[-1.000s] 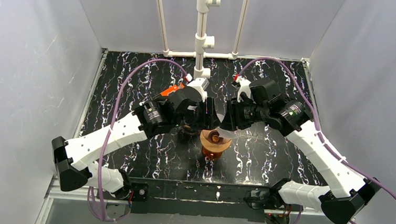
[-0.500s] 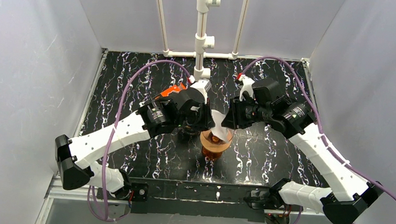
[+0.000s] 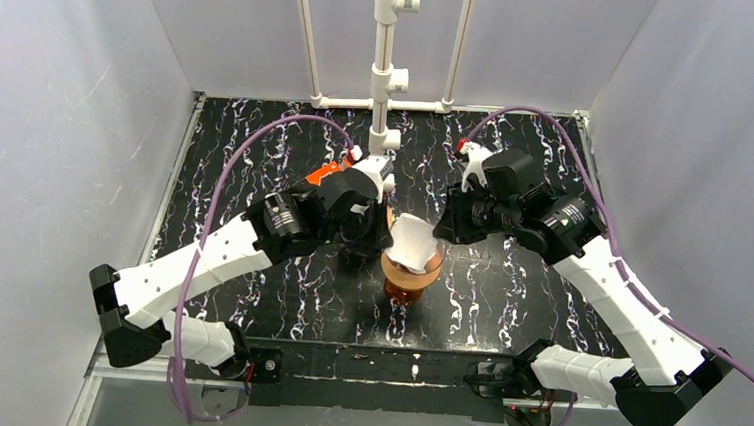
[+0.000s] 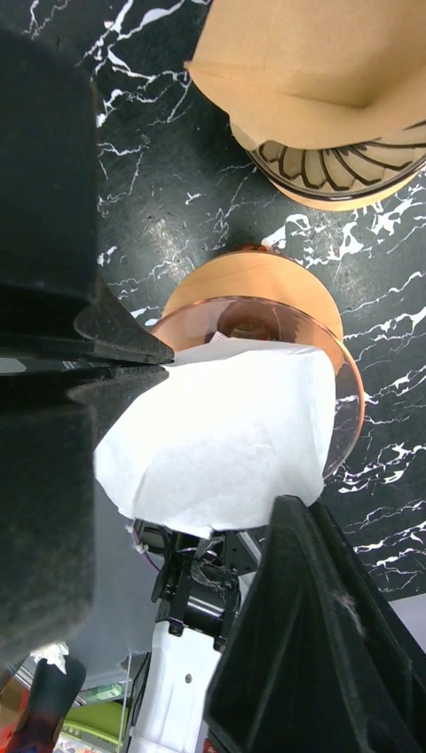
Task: Place the coffee filter in the dripper
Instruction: Place the coffee filter in the coffee dripper.
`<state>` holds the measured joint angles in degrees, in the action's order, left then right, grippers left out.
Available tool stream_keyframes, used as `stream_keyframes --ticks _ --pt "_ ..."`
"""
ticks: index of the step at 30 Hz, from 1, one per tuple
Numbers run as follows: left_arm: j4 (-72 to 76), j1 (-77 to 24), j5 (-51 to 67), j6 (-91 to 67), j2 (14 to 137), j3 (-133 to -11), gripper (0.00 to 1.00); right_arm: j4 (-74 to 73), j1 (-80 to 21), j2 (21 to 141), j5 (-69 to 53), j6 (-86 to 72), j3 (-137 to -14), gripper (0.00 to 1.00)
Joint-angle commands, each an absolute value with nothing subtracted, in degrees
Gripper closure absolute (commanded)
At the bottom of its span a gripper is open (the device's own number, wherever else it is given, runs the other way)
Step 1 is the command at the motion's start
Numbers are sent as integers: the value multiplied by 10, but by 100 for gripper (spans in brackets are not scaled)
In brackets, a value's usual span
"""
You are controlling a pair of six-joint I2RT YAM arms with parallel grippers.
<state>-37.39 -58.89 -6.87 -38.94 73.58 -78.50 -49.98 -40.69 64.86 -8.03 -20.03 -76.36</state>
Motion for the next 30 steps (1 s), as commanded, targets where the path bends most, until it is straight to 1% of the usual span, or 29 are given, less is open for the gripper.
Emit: stream_keyframes --ticks 1,6,9,11,15,16,18,19,20,21,30 --pt "-400 -591 -92 -375 704 -802 100 -510 -410 635 -58 -188 -791 77" --pt "-391 -591 -89 -373 698 -798 100 -505 -410 636 -71 -188 -792 76" --pt "-376 -591 -75 -372 704 -797 100 -498 -410 638 -85 -188 -789 73" --pt "-363 -591 -66 -373 709 -794 100 -492 -410 642 -97 -189 -784 68" --pt "-332 -591 -44 -375 711 -787 100 -483 -410 647 -115 -191 -778 66" --pt "-331 -591 -44 -375 710 -786 100 -482 -410 647 -113 -191 -778 68" --pt "-331 -591 -48 -373 705 -785 100 -483 -410 645 -107 -190 -778 77" --pt "-333 -591 -54 -372 701 -783 100 -483 -410 642 -103 -190 -779 84" --pt "-335 -591 -62 -371 696 -782 100 -484 -410 641 -100 -190 -779 93" --pt "-337 -591 -68 -368 691 -778 100 -484 -410 639 -97 -190 -778 99" --pt "-383 -580 -123 -355 643 -756 100 -522 -410 626 -33 -174 -798 99"
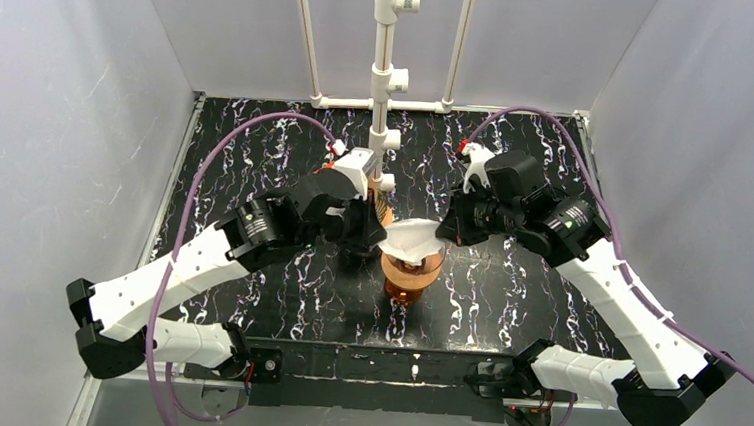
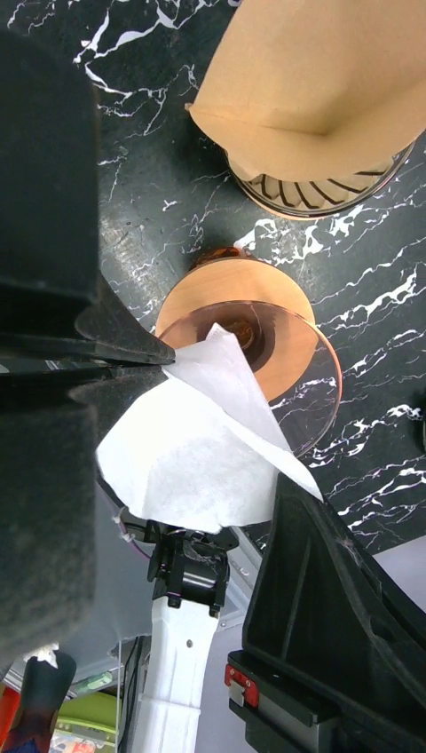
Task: Place the coffee filter in the dripper
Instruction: Place the coffee filter in the coffee dripper.
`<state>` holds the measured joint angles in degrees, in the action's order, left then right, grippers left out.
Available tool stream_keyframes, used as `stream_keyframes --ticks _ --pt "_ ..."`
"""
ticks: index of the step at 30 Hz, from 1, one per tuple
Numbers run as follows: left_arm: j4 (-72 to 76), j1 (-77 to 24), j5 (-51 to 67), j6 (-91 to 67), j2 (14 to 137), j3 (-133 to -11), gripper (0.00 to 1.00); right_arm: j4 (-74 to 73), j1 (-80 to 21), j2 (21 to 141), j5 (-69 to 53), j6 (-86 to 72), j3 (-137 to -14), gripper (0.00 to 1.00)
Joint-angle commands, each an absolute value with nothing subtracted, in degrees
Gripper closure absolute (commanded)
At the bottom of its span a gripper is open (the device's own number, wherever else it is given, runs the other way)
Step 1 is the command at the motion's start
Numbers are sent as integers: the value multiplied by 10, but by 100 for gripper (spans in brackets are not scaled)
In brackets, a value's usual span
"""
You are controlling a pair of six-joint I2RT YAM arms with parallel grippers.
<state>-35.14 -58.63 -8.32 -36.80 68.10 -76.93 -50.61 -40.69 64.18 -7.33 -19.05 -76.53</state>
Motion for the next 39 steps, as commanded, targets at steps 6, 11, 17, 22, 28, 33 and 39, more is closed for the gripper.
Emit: stream_keyframes --ticks 6,11,17,22,28,33,39 --pt "-405 -572 -145 -352 620 -747 100 -544 -410 619 -4 -165 -811 99" --pt "-410 -569 -145 -346 615 -748 100 -564 -410 618 20 -156 -819 99" --pt "-384 -568 -94 -326 629 -748 100 -558 -410 618 -14 -141 -826 84" --pt "-355 -568 -44 -323 668 -750 92 -544 -410 621 -34 -146 -826 71" --pt "-346 -568 -3 -324 705 -767 48 -529 -410 620 -52 -155 -819 58" --pt "-334 -568 -11 -327 705 -767 40 -521 -410 621 -61 -159 -805 56" --pt "-347 -569 -32 -327 704 -765 27 -520 -410 626 -46 -166 -790 51"
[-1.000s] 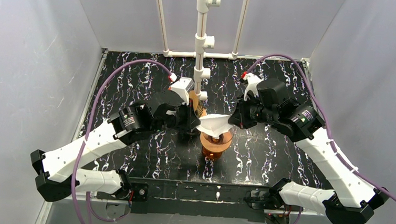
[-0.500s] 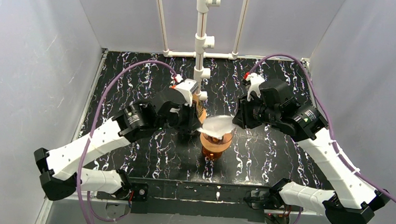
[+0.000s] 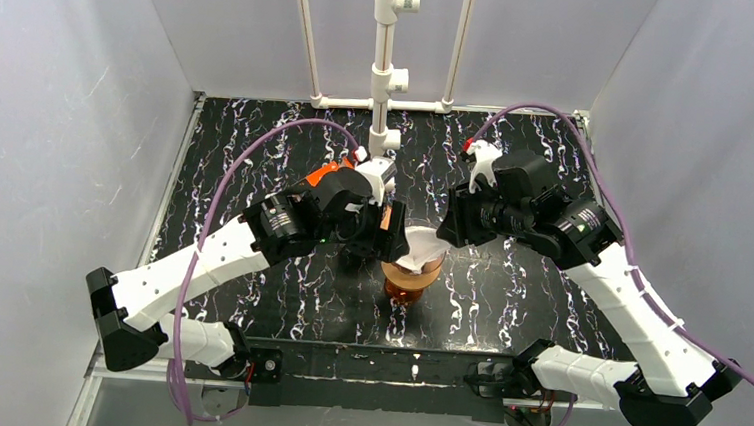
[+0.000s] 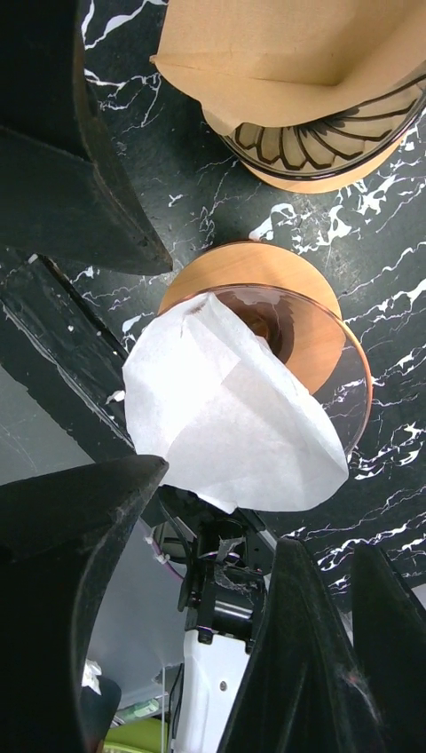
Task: Place the coffee filter in the dripper
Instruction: Place the coffee filter in the coffee dripper.
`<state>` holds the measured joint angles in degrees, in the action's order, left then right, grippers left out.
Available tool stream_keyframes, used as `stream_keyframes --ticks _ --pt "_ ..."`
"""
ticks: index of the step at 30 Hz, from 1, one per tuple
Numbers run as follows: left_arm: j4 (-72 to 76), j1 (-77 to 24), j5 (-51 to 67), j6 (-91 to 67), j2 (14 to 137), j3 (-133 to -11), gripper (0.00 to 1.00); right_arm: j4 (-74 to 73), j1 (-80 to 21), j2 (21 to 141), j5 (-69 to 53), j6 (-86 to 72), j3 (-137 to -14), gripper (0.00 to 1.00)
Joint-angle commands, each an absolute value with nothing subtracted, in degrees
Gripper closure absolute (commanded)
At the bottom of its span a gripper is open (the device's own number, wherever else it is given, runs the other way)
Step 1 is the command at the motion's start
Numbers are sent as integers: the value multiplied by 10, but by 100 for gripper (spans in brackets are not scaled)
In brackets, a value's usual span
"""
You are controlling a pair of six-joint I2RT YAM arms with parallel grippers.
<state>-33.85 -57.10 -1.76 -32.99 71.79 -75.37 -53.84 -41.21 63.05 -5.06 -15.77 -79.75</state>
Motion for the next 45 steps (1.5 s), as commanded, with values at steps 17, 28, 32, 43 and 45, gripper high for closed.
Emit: stream_keyframes --ticks 17,28,32,43,45 --pt "-394 -568 -60 -337 745 -778 30 -520 -408 654 -34 -200 -755 73" --pt "-396 -568 -58 -335 759 -783 29 -517 -408 663 -46 -193 -746 79" --pt "-396 -567 -54 -335 752 -791 24 -518 -408 659 -35 -193 -767 70" --pt "-372 -535 0 -341 718 -794 16 -515 -408 656 -35 -185 -823 39" --pt "-359 -523 33 -346 711 -785 15 -514 -408 657 -37 -185 -824 35"
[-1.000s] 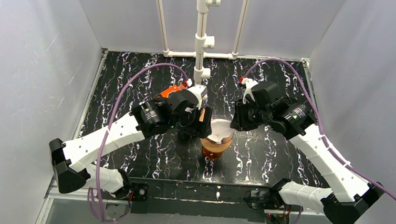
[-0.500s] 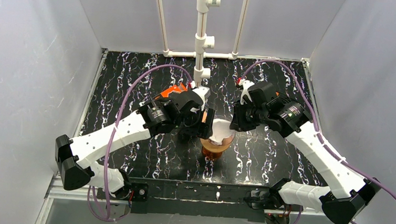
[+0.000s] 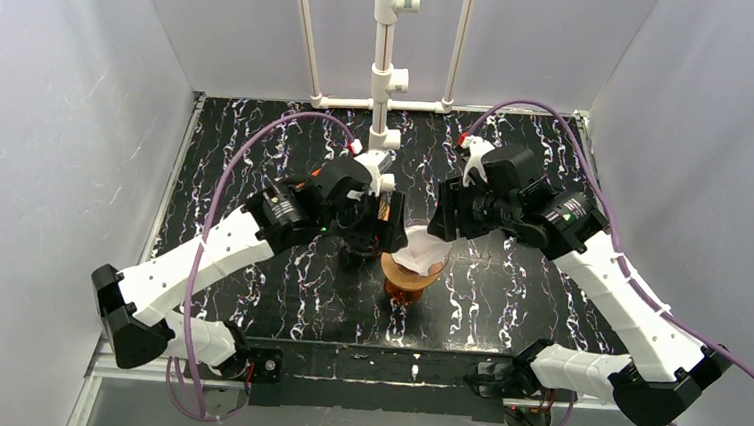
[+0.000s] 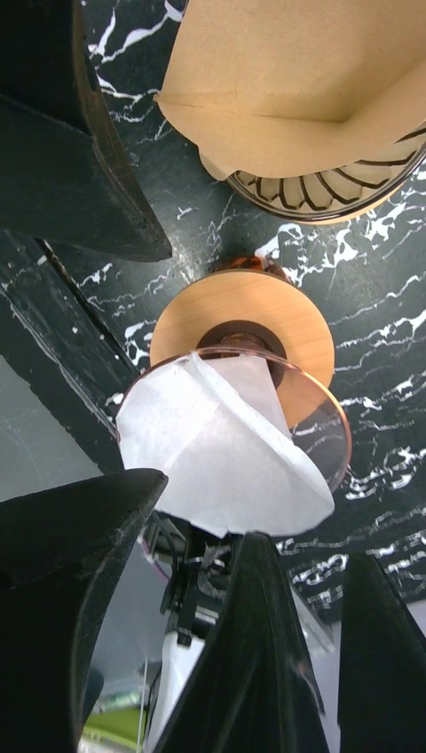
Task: Place the coffee filter in the dripper
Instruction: Place the coffee filter in the coffee dripper, then reset both arms
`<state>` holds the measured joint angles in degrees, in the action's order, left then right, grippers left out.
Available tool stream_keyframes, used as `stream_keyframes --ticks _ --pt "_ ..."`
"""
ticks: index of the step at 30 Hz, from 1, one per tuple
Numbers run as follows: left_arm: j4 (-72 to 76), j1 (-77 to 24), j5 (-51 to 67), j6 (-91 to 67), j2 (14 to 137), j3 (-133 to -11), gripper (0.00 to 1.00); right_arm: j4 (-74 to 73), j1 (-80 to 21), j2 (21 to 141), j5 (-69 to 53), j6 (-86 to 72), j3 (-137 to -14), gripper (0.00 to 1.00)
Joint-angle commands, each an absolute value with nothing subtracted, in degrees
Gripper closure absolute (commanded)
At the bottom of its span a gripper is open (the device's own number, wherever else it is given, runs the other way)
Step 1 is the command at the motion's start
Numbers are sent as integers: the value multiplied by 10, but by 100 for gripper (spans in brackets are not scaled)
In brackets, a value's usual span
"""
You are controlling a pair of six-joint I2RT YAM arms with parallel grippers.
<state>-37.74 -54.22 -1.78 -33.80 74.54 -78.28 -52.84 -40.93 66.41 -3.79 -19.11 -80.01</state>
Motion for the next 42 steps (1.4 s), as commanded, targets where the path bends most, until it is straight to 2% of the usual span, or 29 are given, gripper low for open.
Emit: stream_keyframes --ticks 1,12,17,20,27,32,35,38,42 --pt "-351 -517 42 -349 709 -780 15 -514 -408 657 -38 -185 -824 33" --pt "-313 -427 136 -357 674 -764 14 -483 -405 672 -67 -186 -827 12" --pt "-318 -359 177 -347 654 -764 9 -463 -397 683 -74 -184 -835 2" --pt "-322 -316 186 -335 637 -756 2 -451 -386 689 -74 -177 -838 2" --pt "-315 -182 227 -313 595 -711 2 -416 -343 716 -80 -176 -848 2" --pt "-295 -106 219 -281 570 -662 2 -356 -274 726 -118 -207 -825 2" --pt "-273 -71 199 -266 552 -632 2 -322 -212 726 -124 -218 -789 2" --pt "-242 -58 161 -233 530 -600 2 -296 -157 716 -71 -229 -740 2" --pt "-199 -58 50 -219 493 -549 2 -242 -96 683 -6 -245 -657 2"
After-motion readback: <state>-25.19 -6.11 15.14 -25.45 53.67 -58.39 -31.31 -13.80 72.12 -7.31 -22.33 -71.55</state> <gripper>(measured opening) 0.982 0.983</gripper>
